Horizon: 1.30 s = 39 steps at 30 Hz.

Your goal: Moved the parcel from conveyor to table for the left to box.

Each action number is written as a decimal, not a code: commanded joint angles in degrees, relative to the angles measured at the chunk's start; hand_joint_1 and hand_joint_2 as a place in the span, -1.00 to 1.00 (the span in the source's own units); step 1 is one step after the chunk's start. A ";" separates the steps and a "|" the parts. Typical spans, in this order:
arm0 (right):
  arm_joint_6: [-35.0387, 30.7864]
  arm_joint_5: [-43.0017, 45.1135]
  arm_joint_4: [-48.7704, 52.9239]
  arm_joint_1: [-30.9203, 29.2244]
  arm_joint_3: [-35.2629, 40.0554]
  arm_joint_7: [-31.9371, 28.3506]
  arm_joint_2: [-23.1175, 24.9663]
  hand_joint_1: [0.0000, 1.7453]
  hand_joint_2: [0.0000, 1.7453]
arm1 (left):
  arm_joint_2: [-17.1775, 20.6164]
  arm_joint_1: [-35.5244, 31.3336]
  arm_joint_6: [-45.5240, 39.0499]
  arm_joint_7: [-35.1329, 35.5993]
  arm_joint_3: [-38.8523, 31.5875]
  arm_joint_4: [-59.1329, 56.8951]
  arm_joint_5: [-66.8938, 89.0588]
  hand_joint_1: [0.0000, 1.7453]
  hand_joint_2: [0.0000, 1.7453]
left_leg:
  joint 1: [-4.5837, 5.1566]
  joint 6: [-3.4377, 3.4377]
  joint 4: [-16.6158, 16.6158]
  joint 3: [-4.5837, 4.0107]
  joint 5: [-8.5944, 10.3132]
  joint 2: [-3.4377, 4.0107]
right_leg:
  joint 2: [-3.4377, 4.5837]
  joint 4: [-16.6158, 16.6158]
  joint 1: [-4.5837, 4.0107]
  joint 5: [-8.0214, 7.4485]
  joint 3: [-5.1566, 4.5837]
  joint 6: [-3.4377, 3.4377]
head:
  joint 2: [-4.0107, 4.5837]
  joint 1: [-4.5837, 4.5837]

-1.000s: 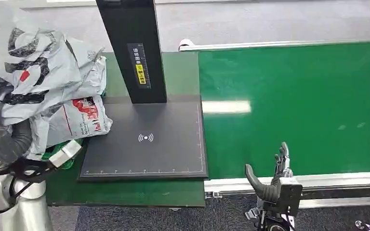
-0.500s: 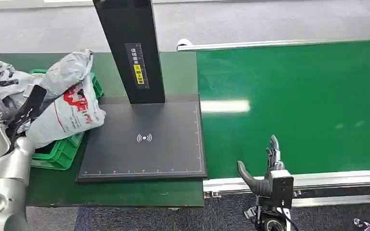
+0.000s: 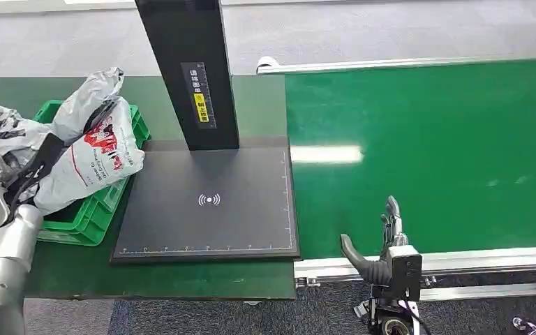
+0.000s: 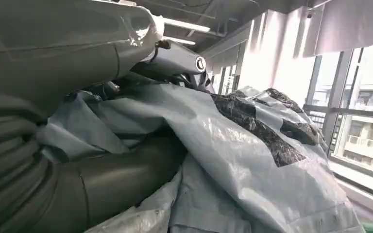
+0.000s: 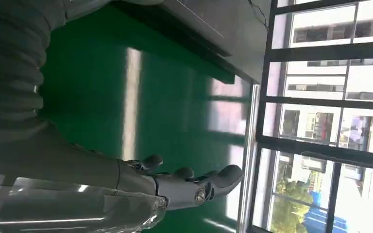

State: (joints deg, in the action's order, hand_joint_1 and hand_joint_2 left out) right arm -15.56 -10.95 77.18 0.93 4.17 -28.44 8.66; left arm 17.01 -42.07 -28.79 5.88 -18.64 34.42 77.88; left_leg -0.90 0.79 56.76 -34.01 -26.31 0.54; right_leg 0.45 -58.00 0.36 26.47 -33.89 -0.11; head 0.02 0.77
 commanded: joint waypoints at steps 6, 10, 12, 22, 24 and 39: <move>1.27 -0.17 0.46 0.95 -1.79 0.32 0.45 -1.00 1.00 | -6.52 9.00 -9.81 -15.22 -1.55 16.24 -21.01 -1.00 -1.00 | 0.03 -0.07 -0.18 0.22 0.00 -0.23 | -0.23 0.19 0.02 0.06 0.31 -0.02 | 0.00 -0.02; 1.71 -0.36 -0.76 0.72 -1.68 -0.52 0.79 -1.00 1.00 | -15.50 19.41 -11.21 -28.82 -2.18 39.07 -32.77 -1.00 -1.00 | 0.04 -0.09 -0.11 0.13 0.01 -0.25 | -0.23 0.15 0.04 0.06 0.20 -0.05 | 0.00 -0.02; 1.80 -0.24 -1.75 0.49 -1.58 -1.33 0.76 -1.00 1.00 | -19.57 24.58 -11.21 -36.40 -1.60 47.81 -39.12 -1.00 -1.00 | 0.07 -0.13 -0.13 0.16 -0.01 -0.31 | -0.30 0.22 0.06 0.08 0.28 -0.09 | 0.00 -0.02; 1.53 0.95 -3.39 -0.93 -1.91 -2.74 0.30 -1.00 1.00 | -20.68 32.89 -11.21 -39.41 11.14 59.16 -49.40 -1.00 -1.00 | 0.14 -0.14 -0.04 0.07 -0.11 -0.18 | -0.12 0.12 0.13 0.09 0.12 -0.09 | 0.00 -0.02; 0.62 1.43 -2.96 -1.15 -3.01 -2.94 0.68 -1.00 1.00 | -20.96 33.42 -10.66 -39.77 12.90 60.78 -51.72 -1.00 -1.00 | 0.15 -0.16 -0.08 0.13 -0.11 -0.19 | -0.09 0.16 0.13 0.10 0.21 -0.13 | 0.00 -0.04; 3.51 2.06 17.85 2.28 0.06 -7.20 -2.61 -1.00 1.00 | -20.77 38.09 16.99 -45.88 18.29 67.81 -79.95 -1.00 1.00 | 0.18 -0.16 -0.03 0.04 -0.11 -0.21 | -0.22 0.08 0.17 0.14 0.12 -0.18 | 0.00 -0.02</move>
State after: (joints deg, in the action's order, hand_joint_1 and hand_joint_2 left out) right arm -12.59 -9.27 87.83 2.35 3.19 -36.43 8.15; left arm -3.30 -5.06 -12.88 -39.95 -2.23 102.11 -1.46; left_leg -0.75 0.67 56.76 -34.01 -26.41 0.38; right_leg 0.28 -57.95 0.51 26.60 -33.82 -0.28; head 0.02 0.74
